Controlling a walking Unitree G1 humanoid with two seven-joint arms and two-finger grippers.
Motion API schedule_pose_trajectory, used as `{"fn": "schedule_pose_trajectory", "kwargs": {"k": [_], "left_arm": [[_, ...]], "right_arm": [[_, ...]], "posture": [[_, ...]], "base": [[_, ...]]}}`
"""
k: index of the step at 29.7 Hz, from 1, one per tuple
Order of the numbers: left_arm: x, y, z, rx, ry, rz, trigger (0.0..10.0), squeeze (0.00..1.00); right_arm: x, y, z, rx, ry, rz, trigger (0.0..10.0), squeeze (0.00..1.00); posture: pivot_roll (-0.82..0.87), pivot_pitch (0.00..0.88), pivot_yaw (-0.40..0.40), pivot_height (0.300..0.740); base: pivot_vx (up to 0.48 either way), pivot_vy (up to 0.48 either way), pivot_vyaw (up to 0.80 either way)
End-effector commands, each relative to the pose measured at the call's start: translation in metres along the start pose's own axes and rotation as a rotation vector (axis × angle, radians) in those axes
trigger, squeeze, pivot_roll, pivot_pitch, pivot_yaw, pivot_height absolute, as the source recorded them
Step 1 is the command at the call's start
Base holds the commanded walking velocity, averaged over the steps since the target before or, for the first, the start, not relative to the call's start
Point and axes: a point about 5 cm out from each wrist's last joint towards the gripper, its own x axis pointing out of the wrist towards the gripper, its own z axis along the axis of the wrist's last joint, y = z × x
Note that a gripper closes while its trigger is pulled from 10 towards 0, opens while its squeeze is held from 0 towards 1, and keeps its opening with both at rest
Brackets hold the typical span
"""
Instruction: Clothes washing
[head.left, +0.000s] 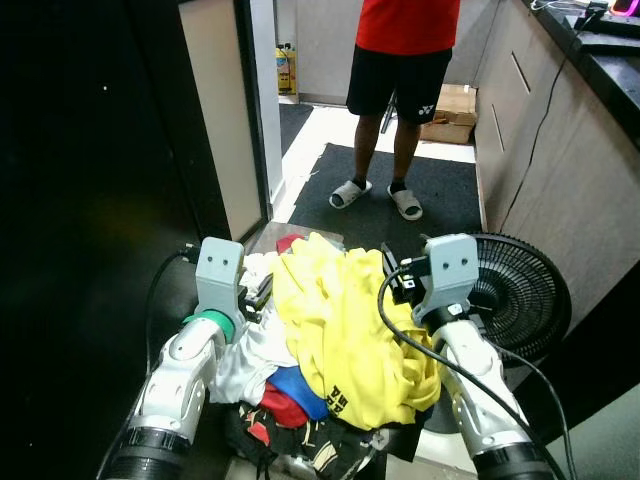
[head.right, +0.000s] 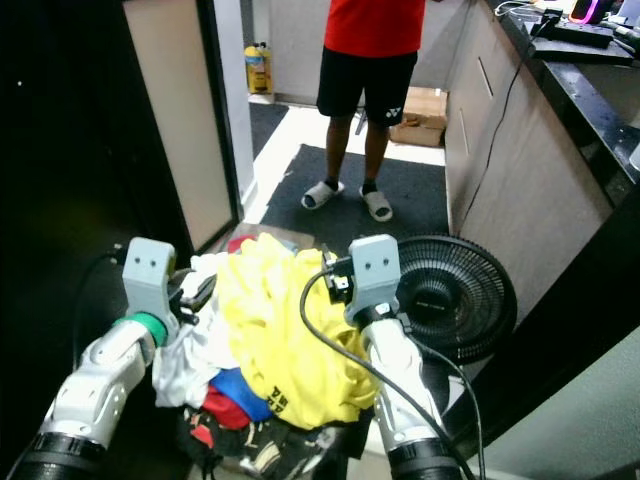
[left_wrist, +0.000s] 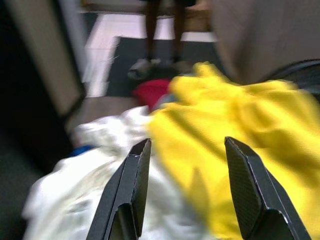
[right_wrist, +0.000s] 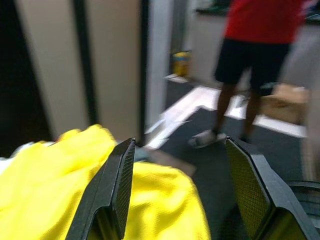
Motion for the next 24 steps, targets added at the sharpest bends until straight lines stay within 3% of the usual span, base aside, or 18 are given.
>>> {"fn": "schedule_pose_trajectory", "kwargs": {"k": [1,4,6,7,9,13,15,20,22,24], "left_arm": [[-0.005,-0.007,-0.012,0.007,0.053,-0.064,10.0,0.0],[-0.004,-0.012,-0.015,0.044,0.054,-0.076,10.0,0.0],[0.0,-0.02,-0.019,0.097,0.055,-0.081,10.0,0.0],[0.0,-0.02,-0.019,0.097,0.055,-0.081,10.0,0.0],[0.01,-0.03,-0.018,0.116,0.05,-0.074,10.0,0.0],[0.018,-0.037,-0.015,0.131,0.047,-0.089,10.0,0.0],[0.032,-0.047,-0.001,0.147,0.021,-0.119,10.0,0.0],[0.04,-0.049,0.008,0.18,0.0,-0.094,10.0,0.0],[0.043,-0.045,0.012,0.18,-0.006,-0.077,10.0,0.0],[0.045,-0.034,0.018,0.171,-0.015,-0.044,10.0,0.0]], "right_arm": [[-0.001,-0.003,0.0,0.001,0.016,0.011,10.0,0.0],[-0.002,-0.01,-0.001,-0.014,0.022,-0.014,10.0,0.0],[-0.006,-0.025,-0.004,-0.04,0.041,-0.062,10.0,0.0],[-0.006,-0.025,-0.004,-0.04,0.041,-0.062,10.0,0.0],[-0.012,-0.043,-0.007,-0.119,0.08,-0.107,10.0,0.0],[-0.018,-0.056,-0.009,-0.151,0.11,-0.129,10.0,0.0],[-0.032,-0.079,-0.006,-0.153,0.127,-0.196,10.0,0.0],[-0.037,-0.081,-0.005,-0.142,0.118,-0.222,10.0,0.0],[-0.036,-0.072,-0.005,-0.128,0.104,-0.199,10.0,0.0],[-0.031,-0.049,-0.007,-0.119,0.098,-0.121,10.0,0.0]], "posture": [[-0.05,0.076,0.08,0.74],[-0.05,0.085,0.078,0.74],[-0.05,0.1,0.084,0.74],[-0.05,0.1,0.084,0.74],[-0.08,0.135,0.095,0.74],[-0.09,0.146,0.104,0.74],[-0.11,0.157,0.125,0.74],[-0.13,0.159,0.14,0.74],[-0.14,0.161,0.145,0.74],[-0.14,0.163,0.148,0.74]], "base": [[0.0,0.0,0.0],[0.0,0.0,0.0],[0.0,0.0,0.0],[0.0,0.0,0.0],[0.0,0.0,0.0],[0.0,0.0,0.0],[0.0,0.0,0.0],[0.0,0.0,0.0],[0.0,0.0,0.0],[0.0,0.0,0.0]]}}
